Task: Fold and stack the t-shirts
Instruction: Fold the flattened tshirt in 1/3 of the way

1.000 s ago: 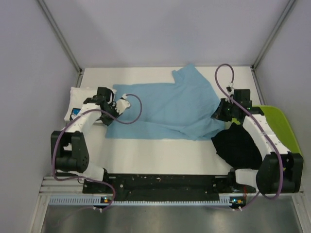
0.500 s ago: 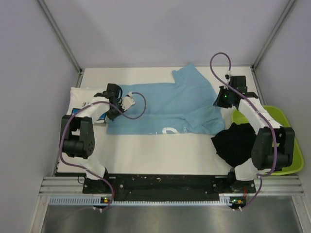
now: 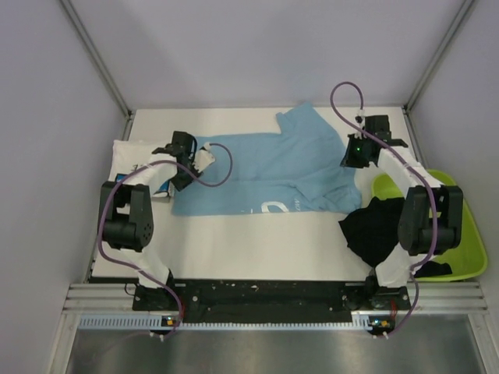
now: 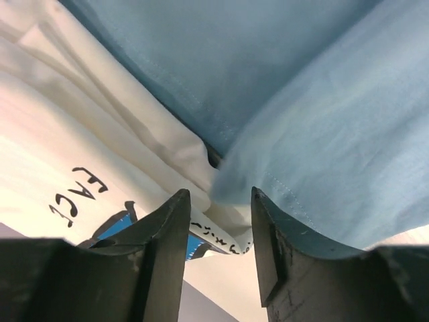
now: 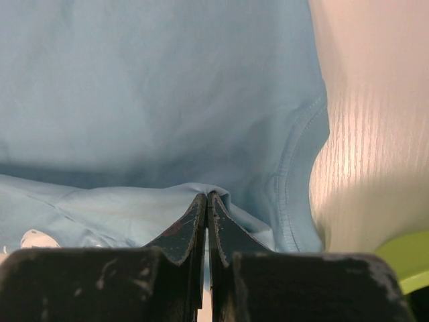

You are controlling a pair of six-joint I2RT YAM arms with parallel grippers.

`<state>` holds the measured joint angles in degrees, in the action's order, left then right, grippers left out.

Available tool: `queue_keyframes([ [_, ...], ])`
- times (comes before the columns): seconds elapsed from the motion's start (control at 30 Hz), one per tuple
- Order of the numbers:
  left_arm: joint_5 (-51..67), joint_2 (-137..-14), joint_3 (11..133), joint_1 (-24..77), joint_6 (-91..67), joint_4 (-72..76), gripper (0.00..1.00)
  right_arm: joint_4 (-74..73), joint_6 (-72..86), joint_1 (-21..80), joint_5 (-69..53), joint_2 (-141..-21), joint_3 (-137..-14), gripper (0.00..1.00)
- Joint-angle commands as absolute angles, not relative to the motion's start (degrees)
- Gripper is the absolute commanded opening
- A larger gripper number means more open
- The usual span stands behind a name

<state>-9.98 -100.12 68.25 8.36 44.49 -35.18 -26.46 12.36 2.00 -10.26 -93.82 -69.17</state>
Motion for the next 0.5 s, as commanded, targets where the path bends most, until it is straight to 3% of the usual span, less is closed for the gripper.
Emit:
queue_keyframes([
  [0.0,-5.47,-95.98,72.50,8.26,41.84,-33.47,0.47,-24.52,10.64,1.84,-12.38,-97.72,-75.84,0.00],
  [0.13,6.22,-91.94,73.22,9.49,43.23,-39.45,0.47,-25.57,10.11,2.29,-12.57,-103.17,-81.81,0.00],
  [0.3,9.06,-88.51,64.18,12.04,49.56,-42.46,0.48,-26.81,9.67,2.29,-10.46,-109.85,-87.53,0.00],
  [0.47,2.91,-90.26,57.66,12.22,49.48,-38.41,0.49,-29.60,7.21,2.29,-7.40,-118.20,-94.81,0.43],
])
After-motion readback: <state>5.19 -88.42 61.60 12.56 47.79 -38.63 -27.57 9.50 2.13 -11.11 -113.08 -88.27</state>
